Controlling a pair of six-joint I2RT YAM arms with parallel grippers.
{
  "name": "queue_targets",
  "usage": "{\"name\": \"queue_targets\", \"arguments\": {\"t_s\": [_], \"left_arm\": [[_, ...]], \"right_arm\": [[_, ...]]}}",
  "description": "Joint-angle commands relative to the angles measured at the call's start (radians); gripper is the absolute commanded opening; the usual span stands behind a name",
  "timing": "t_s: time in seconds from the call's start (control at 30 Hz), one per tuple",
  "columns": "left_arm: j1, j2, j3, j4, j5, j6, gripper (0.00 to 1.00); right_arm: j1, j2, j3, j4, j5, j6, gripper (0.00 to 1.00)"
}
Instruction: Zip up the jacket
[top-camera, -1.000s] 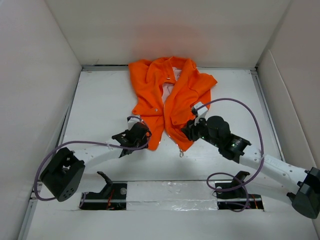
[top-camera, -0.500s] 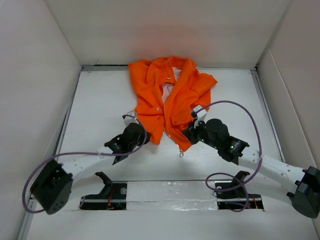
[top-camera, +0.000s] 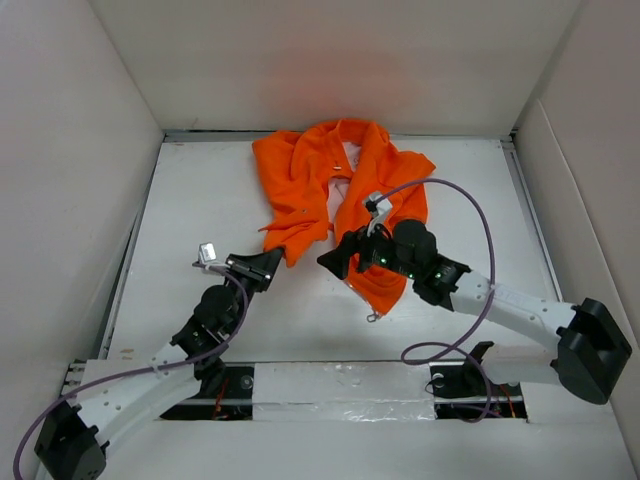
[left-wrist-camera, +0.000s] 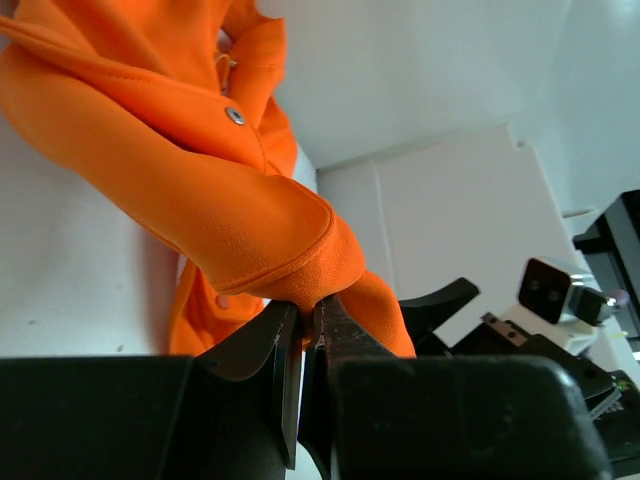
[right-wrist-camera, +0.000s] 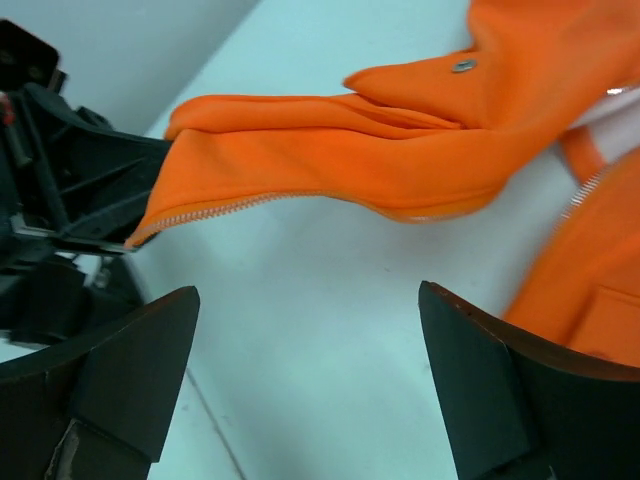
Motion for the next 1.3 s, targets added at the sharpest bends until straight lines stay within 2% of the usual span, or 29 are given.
{"name": "queue_targets", "arguments": {"t_s": [0.0, 0.2, 0.3, 0.43, 0.63, 0.83, 1.0, 1.1, 1.13, 1.27], "left_arm": [[-0.004, 0.052, -0.009, 0.241, -0.024, -0.010, 0.00], [-0.004, 0.203, 0.018, 0.335, 0.002, 0.014, 0.00], [-0.004, 0.233, 0.024, 0.342, 0.012, 0.004, 0.00], [-0.004, 0.228, 0.021, 0.346, 0.015, 0.002, 0.00], [-0.004, 0.216, 0.014, 0.346, 0.019, -0.003, 0.00], [-0.004, 0.231, 0.009, 0.355, 0.047, -0.006, 0.00], [-0.004, 0.231, 0.001, 0.360, 0.056, -0.010, 0.00], [-0.004, 0.227, 0.000, 0.360, 0.056, -0.010, 0.00], [-0.004, 0.225, 0.000, 0.360, 0.056, -0.010, 0.00], [-0.004, 0.222, -0.003, 0.357, 0.059, -0.010, 0.00]], "right_arm": [[0.014, 0.043, 0.048, 0.164, -0.090, 0.123, 0.98], [0.056, 0.068, -0.030, 0.334, -0.118, 0.235, 0.97], [0.106, 0.053, -0.012, 0.301, -0.064, 0.195, 0.94], [0.116, 0.083, 0.028, 0.242, -0.001, 0.171, 0.91], [0.116, 0.140, 0.034, 0.304, 0.003, 0.200, 0.77], [0.116, 0.188, 0.065, 0.322, 0.056, 0.185, 0.74], [0.116, 0.219, 0.093, 0.359, 0.028, 0.171, 0.72], [0.116, 0.223, 0.094, 0.368, 0.033, 0.171, 0.65], [0.116, 0.223, 0.090, 0.370, 0.040, 0.171, 0.59], [0.116, 0.214, 0.077, 0.376, 0.077, 0.175, 0.41]]}}
